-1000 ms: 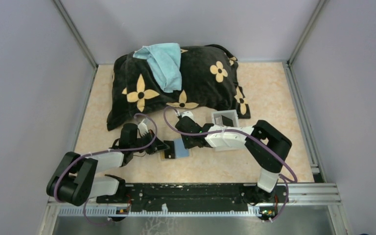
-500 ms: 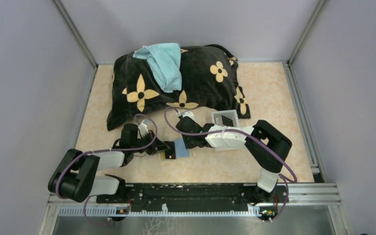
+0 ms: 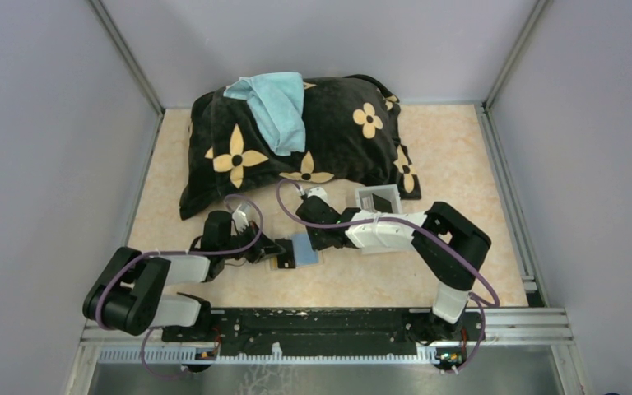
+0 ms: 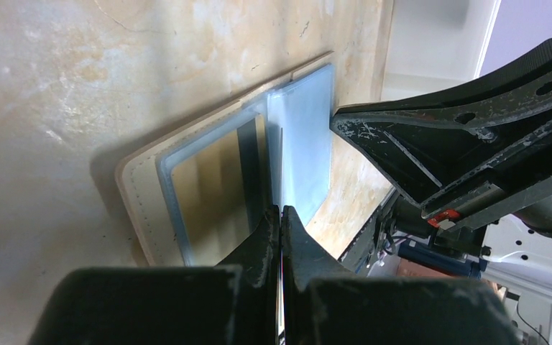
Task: Put the credit cards into the card holder
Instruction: Insert the credit card into the card holder.
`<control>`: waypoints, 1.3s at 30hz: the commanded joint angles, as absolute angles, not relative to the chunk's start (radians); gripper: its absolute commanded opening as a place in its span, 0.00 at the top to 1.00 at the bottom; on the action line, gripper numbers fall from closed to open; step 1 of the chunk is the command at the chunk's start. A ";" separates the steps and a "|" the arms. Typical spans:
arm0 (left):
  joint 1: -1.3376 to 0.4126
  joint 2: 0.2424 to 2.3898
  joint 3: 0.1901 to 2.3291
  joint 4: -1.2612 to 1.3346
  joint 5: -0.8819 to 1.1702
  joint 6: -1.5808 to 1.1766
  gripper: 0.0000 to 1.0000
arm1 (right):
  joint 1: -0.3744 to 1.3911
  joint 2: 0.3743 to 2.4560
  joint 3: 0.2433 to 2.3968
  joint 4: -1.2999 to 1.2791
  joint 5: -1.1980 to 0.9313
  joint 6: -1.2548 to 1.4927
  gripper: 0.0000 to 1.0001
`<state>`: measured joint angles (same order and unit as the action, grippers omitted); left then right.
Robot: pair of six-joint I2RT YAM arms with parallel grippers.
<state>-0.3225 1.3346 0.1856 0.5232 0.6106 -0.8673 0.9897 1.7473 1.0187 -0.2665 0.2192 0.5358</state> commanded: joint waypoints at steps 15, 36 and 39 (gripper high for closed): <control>-0.314 1.432 0.161 0.697 0.606 -0.920 1.00 | 0.970 1.747 0.993 -0.272 0.224 0.528 1.00; -0.314 1.508 0.170 0.820 0.700 -0.961 1.00 | 0.948 1.751 0.980 -0.270 0.224 0.518 1.00; -0.314 1.528 0.157 0.847 0.697 -0.969 1.00 | 0.949 1.755 0.980 -0.268 0.223 0.518 1.00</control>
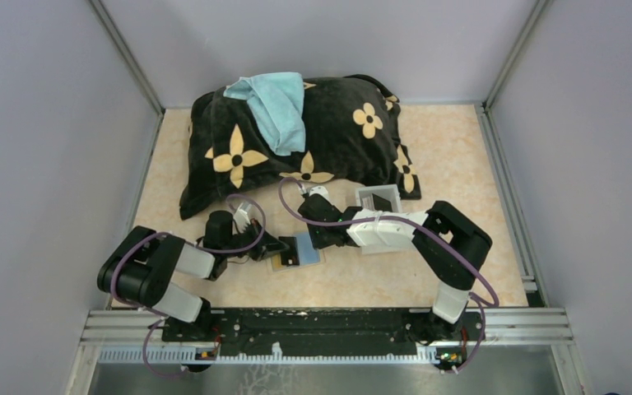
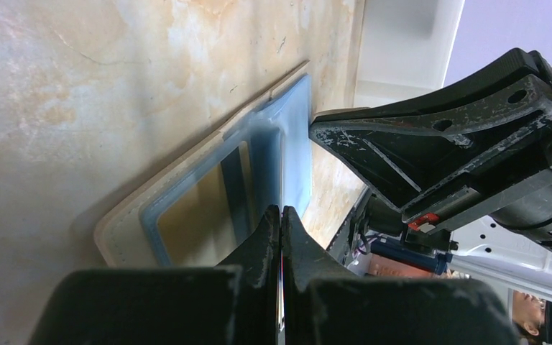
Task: Put the credit cards into the card holder
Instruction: Insert the credit card into the card holder.
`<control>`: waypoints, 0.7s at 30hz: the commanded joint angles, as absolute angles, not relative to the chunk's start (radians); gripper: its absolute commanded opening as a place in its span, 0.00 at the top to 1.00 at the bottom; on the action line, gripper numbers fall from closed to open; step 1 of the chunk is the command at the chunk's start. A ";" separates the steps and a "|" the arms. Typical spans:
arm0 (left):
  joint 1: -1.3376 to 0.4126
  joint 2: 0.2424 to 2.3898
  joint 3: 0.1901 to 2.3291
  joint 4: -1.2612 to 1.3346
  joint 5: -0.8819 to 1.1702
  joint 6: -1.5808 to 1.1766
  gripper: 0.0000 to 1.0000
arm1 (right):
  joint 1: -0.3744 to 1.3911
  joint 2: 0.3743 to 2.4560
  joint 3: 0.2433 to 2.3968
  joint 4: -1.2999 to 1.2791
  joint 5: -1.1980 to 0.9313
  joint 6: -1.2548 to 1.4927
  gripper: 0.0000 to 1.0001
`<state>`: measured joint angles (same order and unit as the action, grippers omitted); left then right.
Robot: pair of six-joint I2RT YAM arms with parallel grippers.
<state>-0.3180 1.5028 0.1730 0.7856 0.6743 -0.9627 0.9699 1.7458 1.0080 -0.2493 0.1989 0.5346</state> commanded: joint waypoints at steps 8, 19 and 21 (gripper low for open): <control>-0.314 1.601 0.128 0.952 0.687 -1.004 1.00 | 0.948 1.763 0.981 -0.269 0.224 0.510 1.00; -0.314 1.736 0.095 1.192 0.683 -1.083 1.00 | 0.944 1.769 0.980 -0.277 0.231 0.493 1.00; -0.314 1.746 0.097 1.206 0.678 -1.087 1.00 | 0.943 1.768 0.980 -0.277 0.229 0.491 1.00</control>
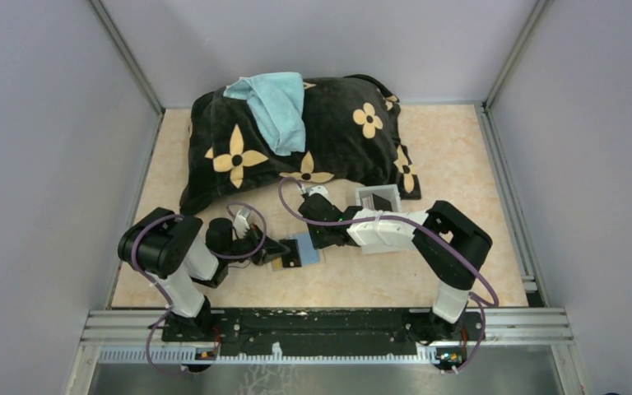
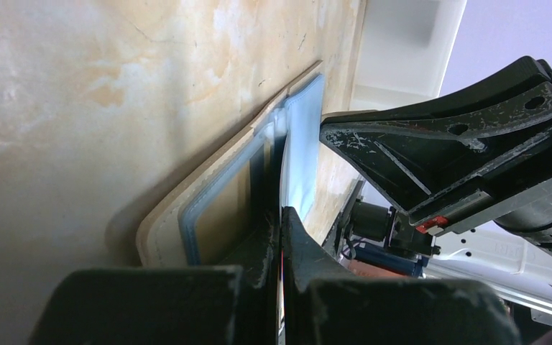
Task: Put the credit cards into the card holder
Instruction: Insert the credit card into the card holder.
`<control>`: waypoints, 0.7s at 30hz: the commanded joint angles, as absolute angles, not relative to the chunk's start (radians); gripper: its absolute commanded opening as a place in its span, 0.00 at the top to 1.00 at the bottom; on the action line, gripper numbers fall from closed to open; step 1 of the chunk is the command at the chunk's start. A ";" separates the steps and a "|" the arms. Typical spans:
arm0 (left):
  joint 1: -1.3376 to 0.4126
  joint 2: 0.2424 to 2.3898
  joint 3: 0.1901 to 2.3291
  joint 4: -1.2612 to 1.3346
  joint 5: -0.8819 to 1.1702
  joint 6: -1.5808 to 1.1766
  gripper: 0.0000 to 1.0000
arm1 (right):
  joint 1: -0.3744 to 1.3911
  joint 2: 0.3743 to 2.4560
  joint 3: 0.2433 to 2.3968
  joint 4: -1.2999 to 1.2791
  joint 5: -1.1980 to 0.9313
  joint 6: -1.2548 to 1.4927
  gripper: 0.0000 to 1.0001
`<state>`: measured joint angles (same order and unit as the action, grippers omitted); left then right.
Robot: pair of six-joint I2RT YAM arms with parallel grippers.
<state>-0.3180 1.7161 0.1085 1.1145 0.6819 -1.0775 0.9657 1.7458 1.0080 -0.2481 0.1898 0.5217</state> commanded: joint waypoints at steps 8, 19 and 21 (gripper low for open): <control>-0.313 1.751 0.117 1.186 0.652 -1.079 1.00 | 0.935 1.774 0.985 -0.277 0.227 0.483 1.00; -0.314 1.734 0.118 1.138 0.601 -1.065 1.00 | 0.927 1.791 0.998 -0.270 0.216 0.477 1.00; -0.314 1.743 0.122 1.142 0.605 -1.066 1.00 | 0.925 1.796 1.001 -0.269 0.216 0.475 1.00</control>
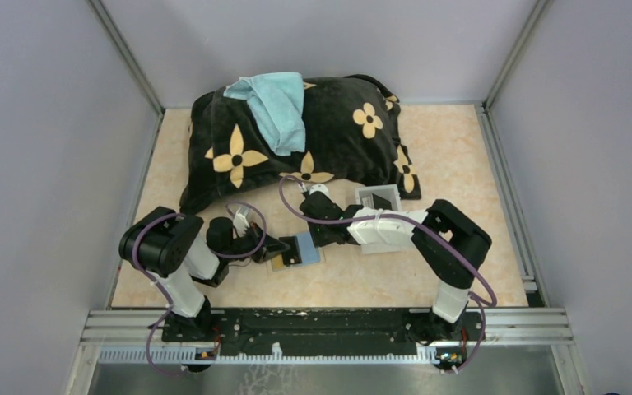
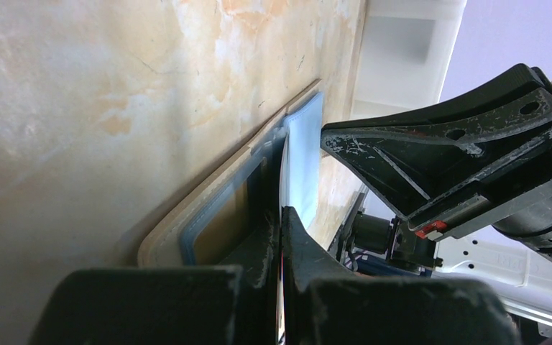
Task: Put the credit cards into the card holder
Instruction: Insert the credit card into the card holder.
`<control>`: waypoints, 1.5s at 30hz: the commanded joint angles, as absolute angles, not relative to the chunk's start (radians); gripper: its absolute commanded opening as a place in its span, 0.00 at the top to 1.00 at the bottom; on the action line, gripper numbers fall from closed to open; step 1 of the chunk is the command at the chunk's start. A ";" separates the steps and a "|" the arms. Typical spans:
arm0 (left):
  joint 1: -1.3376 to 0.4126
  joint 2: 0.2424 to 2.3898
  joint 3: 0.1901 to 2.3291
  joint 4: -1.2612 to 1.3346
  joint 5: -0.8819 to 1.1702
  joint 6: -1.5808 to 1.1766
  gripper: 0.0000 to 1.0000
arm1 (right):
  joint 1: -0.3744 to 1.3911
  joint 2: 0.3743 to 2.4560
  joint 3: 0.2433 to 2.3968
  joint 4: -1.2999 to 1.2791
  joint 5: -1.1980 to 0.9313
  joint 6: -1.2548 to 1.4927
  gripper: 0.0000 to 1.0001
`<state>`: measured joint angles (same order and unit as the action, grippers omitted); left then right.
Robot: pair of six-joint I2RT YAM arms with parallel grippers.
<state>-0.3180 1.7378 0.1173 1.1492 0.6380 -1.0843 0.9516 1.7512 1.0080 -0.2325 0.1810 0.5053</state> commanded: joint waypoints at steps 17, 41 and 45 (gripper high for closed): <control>-0.430 1.752 0.163 1.057 0.556 -1.061 1.00 | 0.914 1.822 1.012 -0.258 0.192 0.463 1.00; -0.596 1.351 0.411 -0.007 0.140 -0.930 0.39 | 0.902 1.835 1.035 -0.243 0.169 0.441 1.00; -0.595 1.329 0.433 -0.092 0.133 -0.920 0.38 | 0.901 1.838 1.037 -0.238 0.164 0.443 1.00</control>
<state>-0.5941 1.3380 0.4252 0.1589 0.2249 -0.9726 0.9237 1.7744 1.0309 -0.2317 0.1364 0.4633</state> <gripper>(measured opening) 0.614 0.004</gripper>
